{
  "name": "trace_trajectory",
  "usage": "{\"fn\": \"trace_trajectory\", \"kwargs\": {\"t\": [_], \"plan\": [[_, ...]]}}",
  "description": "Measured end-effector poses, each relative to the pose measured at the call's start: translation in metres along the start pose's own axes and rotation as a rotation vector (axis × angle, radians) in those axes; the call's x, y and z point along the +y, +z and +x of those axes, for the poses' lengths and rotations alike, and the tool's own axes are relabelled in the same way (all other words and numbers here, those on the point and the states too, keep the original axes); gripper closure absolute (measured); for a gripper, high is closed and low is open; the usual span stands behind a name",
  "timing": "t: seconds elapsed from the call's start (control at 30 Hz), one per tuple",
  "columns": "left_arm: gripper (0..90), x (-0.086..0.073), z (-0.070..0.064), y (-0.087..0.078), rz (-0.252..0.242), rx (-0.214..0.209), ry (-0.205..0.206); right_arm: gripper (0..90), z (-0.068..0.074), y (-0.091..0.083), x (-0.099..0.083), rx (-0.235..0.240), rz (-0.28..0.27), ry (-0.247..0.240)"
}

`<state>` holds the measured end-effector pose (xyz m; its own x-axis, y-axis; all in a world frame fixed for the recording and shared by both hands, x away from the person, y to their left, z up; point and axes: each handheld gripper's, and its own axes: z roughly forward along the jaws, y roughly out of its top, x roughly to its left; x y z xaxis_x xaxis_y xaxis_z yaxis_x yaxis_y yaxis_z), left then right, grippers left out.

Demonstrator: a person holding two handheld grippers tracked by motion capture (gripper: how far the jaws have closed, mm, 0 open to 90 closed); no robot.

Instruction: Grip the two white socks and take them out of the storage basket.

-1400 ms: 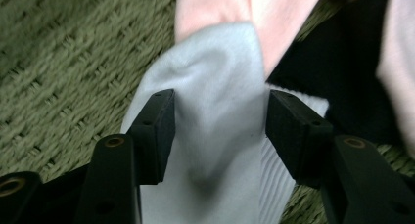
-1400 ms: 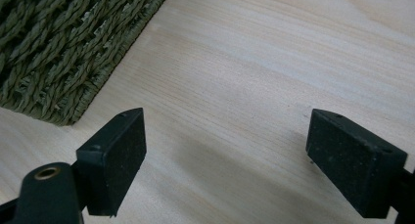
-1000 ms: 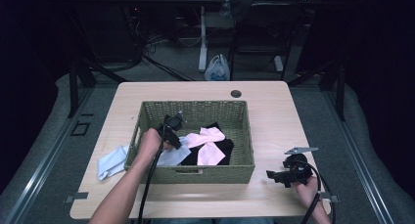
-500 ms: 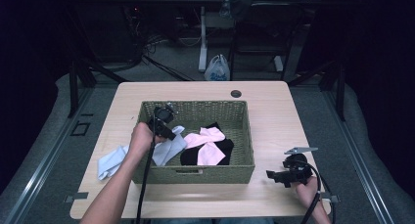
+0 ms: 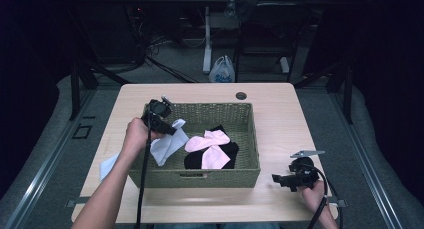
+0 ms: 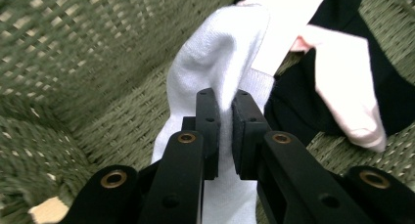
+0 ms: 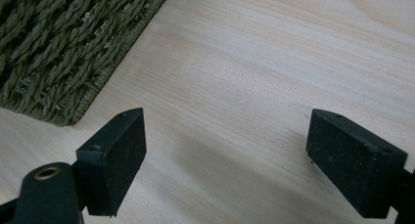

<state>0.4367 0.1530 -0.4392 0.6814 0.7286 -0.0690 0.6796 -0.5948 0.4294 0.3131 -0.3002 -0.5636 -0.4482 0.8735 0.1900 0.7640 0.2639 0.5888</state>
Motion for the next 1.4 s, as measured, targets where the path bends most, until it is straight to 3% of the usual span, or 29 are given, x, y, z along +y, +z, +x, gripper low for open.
{"fn": "trace_trajectory", "kwargs": {"t": [0.53, 0.93, 1.13, 1.4], "plan": [[84.1, 0.018, -0.006, -0.038, -0.062, 0.009, 0.032, 14.7, 0.0, 0.0, 0.0, 0.0, 0.001, -0.003], [84.0, 0.032, -0.006, -0.075, -0.105, 0.043, 0.045, 14.7, 0.0, 0.0, 0.0, 0.001, 0.007, -0.005], [84.0, 0.027, 0.002, -0.093, -0.121, 0.076, 0.023, 14.7, 0.0, 0.0, 0.0, 0.007, 0.01, -0.008], [83.9, 0.005, 0.022, -0.114, -0.147, 0.116, -0.04, 14.7, 0.0, 0.0, 0.0, 0.004, 0.015, -0.012]]}}
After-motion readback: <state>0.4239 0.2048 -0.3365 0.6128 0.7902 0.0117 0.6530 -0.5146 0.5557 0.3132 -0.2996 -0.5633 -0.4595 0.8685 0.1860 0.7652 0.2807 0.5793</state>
